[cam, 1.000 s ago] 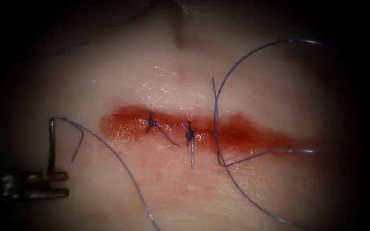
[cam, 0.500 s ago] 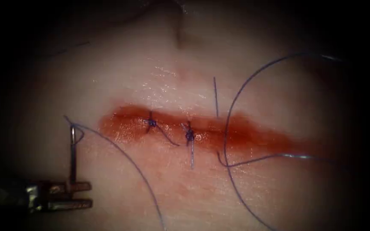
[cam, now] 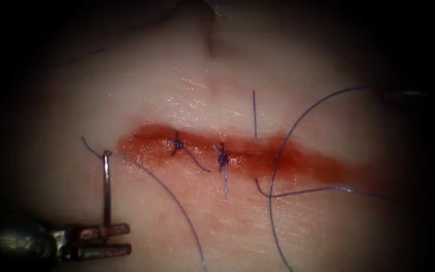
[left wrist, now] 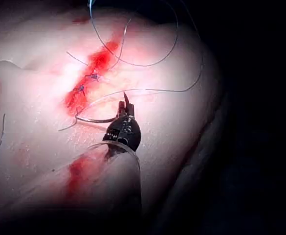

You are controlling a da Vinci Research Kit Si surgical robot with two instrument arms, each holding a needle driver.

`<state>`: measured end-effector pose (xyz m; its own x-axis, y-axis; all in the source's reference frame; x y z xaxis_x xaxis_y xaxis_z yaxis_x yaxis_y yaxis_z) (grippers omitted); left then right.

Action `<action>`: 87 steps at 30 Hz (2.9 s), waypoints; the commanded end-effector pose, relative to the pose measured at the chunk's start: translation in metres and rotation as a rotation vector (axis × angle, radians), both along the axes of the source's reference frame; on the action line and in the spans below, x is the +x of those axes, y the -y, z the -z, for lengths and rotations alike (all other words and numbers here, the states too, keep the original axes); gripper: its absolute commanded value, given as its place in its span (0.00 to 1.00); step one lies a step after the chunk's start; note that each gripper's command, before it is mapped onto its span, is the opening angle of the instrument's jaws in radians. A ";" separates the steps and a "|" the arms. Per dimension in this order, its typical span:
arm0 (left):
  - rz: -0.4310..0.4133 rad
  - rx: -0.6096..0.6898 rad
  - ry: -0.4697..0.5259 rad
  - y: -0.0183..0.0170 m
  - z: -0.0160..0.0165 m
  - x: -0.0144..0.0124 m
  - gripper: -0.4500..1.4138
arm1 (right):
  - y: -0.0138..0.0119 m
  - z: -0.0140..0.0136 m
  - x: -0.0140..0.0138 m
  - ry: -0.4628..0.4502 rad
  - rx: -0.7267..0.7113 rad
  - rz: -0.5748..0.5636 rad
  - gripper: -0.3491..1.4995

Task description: Wound Closure

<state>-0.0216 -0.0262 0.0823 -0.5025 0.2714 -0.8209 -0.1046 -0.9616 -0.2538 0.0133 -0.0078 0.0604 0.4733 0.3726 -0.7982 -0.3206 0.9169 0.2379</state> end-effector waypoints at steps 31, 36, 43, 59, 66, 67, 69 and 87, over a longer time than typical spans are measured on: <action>-0.024 -0.009 0.012 0.0022 -0.0016 0.0009 0.00 | 0.0060 -0.0056 0.0121 -0.253 0.354 -0.016 0.67; -0.021 -0.014 0.012 0.0023 -0.0019 0.0012 0.00 | 0.0068 -0.0060 0.0136 -0.298 0.405 -0.006 0.64; -0.021 -0.014 0.012 0.0024 -0.0018 0.0012 0.00 | 0.0068 -0.0071 0.0143 -0.288 0.430 -0.048 0.48; -0.021 -0.015 0.012 0.0025 -0.0018 0.0013 0.00 | 0.0040 -0.0042 0.0134 -0.321 0.433 -0.130 0.00; -0.023 -0.015 0.010 0.0026 -0.0019 0.0013 0.00 | 0.0005 -0.0003 0.0123 -0.346 0.329 -0.178 0.00; -0.023 -0.015 0.010 0.0026 -0.0019 0.0012 0.00 | -0.0001 0.0005 0.0122 -0.352 0.311 -0.185 0.00; -0.023 -0.015 0.010 0.0026 -0.0019 0.0012 0.00 | -0.0003 0.0007 0.0122 -0.353 0.307 -0.186 0.00; -0.027 -0.014 0.001 0.0027 -0.0020 0.0013 0.00 | -0.0026 0.0036 0.0115 -0.406 0.253 -0.229 0.00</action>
<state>-0.0198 -0.0280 0.0839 -0.5086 0.2418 -0.8264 -0.0798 -0.9689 -0.2343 0.0240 -0.0046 0.0561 0.0309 0.6336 -0.7731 -0.3421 0.7335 0.5874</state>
